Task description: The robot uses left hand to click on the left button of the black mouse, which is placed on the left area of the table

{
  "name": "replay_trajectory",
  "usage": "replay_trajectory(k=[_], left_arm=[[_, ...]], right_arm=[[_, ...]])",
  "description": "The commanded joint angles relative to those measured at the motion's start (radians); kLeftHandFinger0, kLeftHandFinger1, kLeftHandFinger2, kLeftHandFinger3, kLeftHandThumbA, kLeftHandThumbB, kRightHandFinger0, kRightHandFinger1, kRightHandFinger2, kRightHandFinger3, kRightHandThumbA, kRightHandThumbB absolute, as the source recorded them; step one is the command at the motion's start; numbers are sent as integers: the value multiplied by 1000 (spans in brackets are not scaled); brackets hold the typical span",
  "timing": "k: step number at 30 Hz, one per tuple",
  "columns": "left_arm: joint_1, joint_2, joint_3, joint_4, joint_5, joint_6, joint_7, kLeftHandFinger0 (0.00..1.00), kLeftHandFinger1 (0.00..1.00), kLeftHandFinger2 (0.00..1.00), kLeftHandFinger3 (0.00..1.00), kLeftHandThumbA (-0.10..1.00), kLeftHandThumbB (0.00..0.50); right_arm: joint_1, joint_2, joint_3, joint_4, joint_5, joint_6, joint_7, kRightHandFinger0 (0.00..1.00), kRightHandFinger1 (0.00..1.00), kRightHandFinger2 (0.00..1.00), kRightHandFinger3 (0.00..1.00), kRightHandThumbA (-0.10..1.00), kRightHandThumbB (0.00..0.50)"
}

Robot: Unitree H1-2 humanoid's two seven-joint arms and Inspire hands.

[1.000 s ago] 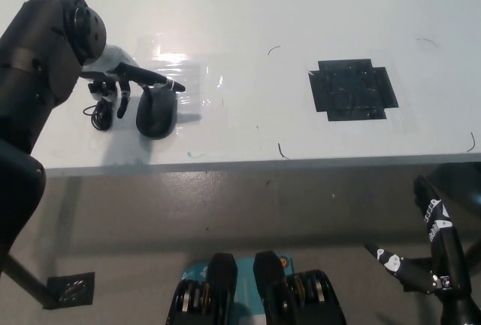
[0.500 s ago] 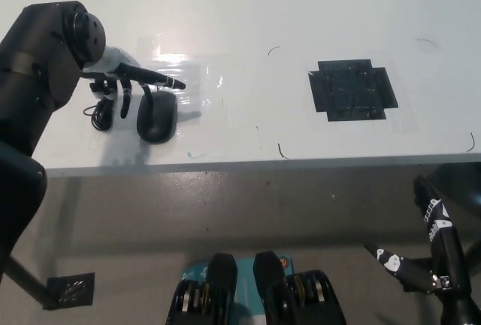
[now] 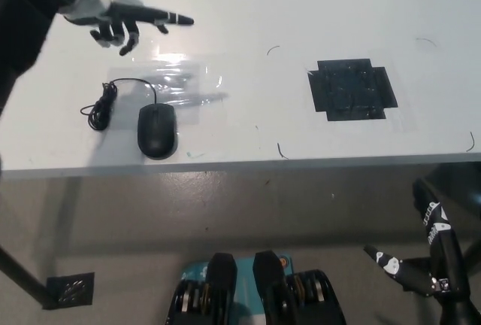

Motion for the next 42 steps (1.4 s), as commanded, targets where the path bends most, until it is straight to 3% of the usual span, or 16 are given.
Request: replay_trajectory(k=[1,5,7,9,11,14,15,16,20,21,23,31,32,37,40,42], left_arm=[[60,233,201,-683,-187,245,-154,0,0,90,1000,1000,336],[311,250,462,-1087,-404,341,-104,0,34,135,1000,1000,376],[441,226,561,-1239,-505,344,-42,0,6,155,1000,1000,301],[624,208,618,-1404,-766,344,151,7,28,204,1000,1000,321],[837,127,683,-1543,-980,344,286,200,176,331,1000,1000,340],[1142,15,730,-1727,-1027,306,305,973,632,728,1000,1000,363],[1257,4,688,-1744,-1055,199,329,1000,777,873,1000,1000,356],[1345,10,656,-1774,-1067,170,351,1000,943,995,1000,1000,455],[1582,-95,545,-1704,-1000,-148,340,1000,999,1000,1000,1000,500],[1631,-149,519,-1660,-918,-237,342,1000,868,935,1000,1000,360],[1685,-221,514,-1595,-823,-337,358,913,827,915,1000,1000,255],[1667,-452,606,-1249,-521,-582,506,579,558,628,996,1000,239],[1640,-457,608,-1186,-457,-594,543,560,551,617,981,1000,166],[1546,-477,629,-1010,-317,-596,633,714,729,762,1000,1000,87],[1483,-500,661,-901,-300,-571,679,987,1000,1000,1000,1000,152],[1452,-500,676,-864,-292,-541,699,1000,1000,1000,1000,1000,164]], right_arm=[[1,-14,-9,-28,11,-51,-4,1000,1000,1000,1000,1000,86],[9,-14,-5,-26,0,-51,-13,1000,1000,1000,1000,987,68],[14,-10,-2,-21,3,-51,-12,1000,1000,1000,1000,986,79],[14,-7,-1,-16,7,-51,-9,1000,1000,1000,1000,988,88],[16,-3,7,-9,3,-51,-9,1000,1000,1000,1000,991,90],[20,-1,7,-3,12,-51,-1,1000,1000,1000,1000,989,99],[19,-1,6,0,14,-51,0,1000,1000,1000,1000,986,99],[24,-1,6,3,14,-51,2,1000,1000,1000,1000,985,105],[26,-3,16,16,9,-51,6,1000,1000,1000,1000,989,104],[27,-2,21,22,3,-51,7,1000,1000,1000,1000,991,108],[30,1,30,30,0,-51,9,1000,1000,1000,1000,990,115],[43,5,39,28,6,-51,13,1000,1000,1000,1000,973,124],[42,4,40,29,8,-51,16,1000,1000,1000,1000,965,115],[48,3,43,30,7,-51,13,1000,1000,1000,1000,961,128],[59,-1,46,27,0,-51,5,1000,1000,1000,1000,960,115],[53,-2,50,31,-3,-51,7,1000,1000,1000,1000,962,115]])
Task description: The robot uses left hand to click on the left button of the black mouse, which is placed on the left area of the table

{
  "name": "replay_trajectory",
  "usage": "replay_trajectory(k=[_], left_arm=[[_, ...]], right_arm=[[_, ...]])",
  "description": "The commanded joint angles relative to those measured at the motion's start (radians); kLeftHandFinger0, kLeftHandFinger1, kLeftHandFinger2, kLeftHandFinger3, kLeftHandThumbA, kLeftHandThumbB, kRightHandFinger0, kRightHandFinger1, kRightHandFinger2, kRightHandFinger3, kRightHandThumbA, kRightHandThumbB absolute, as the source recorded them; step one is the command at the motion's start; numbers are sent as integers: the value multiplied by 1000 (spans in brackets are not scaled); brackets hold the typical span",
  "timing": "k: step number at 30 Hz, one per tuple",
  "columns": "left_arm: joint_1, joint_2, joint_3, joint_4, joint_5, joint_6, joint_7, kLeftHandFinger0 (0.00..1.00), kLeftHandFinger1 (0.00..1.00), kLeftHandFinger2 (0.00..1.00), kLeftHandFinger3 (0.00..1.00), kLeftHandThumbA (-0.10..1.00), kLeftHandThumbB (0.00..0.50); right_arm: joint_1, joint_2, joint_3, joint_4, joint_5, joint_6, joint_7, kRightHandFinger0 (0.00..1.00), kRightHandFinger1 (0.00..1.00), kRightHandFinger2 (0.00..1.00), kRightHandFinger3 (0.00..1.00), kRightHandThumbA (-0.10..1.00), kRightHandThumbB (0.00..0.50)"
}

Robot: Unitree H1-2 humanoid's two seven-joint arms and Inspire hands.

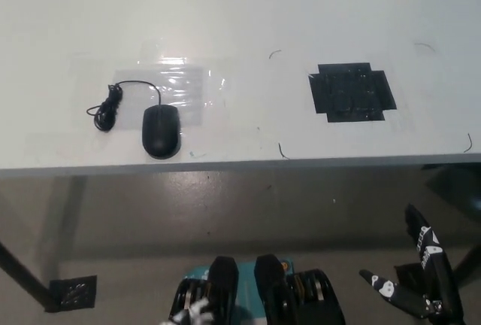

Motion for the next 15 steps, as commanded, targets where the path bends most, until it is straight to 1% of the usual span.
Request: replay_trajectory(k=[1,2,3,4,5,6,8,10,11,12,13,14,15], left_arm=[[-130,-73,143,162,62,-266,421,1000,1000,1000,1000,1000,160],[-138,-72,148,163,70,-247,426,1000,1000,1000,1000,1000,162],[-146,-72,153,151,65,-214,420,1000,1000,1000,1000,1000,147],[-145,-76,155,147,63,-204,420,1000,1000,1000,1000,1000,139],[-154,-77,159,147,59,-197,423,1000,1000,1000,1000,1000,111],[-165,-80,163,150,56,-190,429,1000,1000,1000,1000,1000,107],[-180,-92,171,155,60,-190,447,1000,1000,1000,1000,1000,71],[-193,-90,175,164,69,-200,462,1000,1000,1000,1000,1000,65],[-192,-90,175,168,73,-205,467,1000,1000,1000,1000,1000,73],[-188,-91,175,176,71,-212,469,1000,1000,1000,1000,1000,64],[-184,-93,173,180,71,-217,470,1000,1000,1000,1000,1000,42],[-181,-91,171,192,72,-225,474,1000,1000,1000,1000,1000,60],[-181,-91,171,192,72,-225,474,1000,1000,1000,1000,1000,60]], right_arm=[[-10,-5,28,-14,-1,-52,8,1000,1000,1000,1000,967,129],[-11,-5,29,-13,0,-52,11,1000,1000,1000,1000,969,129],[-10,-4,28,-13,-1,-52,11,1000,1000,1000,1000,973,139],[-8,-6,28,-16,0,-52,12,1000,1000,1000,1000,975,142],[-8,-7,29,-15,5,-52,16,1000,1000,1000,1000,964,142],[-9,-9,29,-15,11,-52,20,1000,1000,1000,1000,960,142],[-10,-12,31,-16,9,-52,20,1000,1000,1000,1000,955,140],[-25,-11,36,-8,10,-52,22,1000,1000,1000,1000,951,137],[-21,-11,38,-11,9,-52,22,1000,1000,1000,1000,953,142],[-16,-11,40,-14,6,-52,23,1000,1000,1000,1000,953,142],[-8,-13,40,-21,6,-52,22,1000,1000,1000,1000,951,141],[-6,-15,41,-22,3,-52,20,1000,1000,1000,1000,947,128],[-6,-15,41,-22,3,-52,20,1000,1000,1000,1000,947,128]])
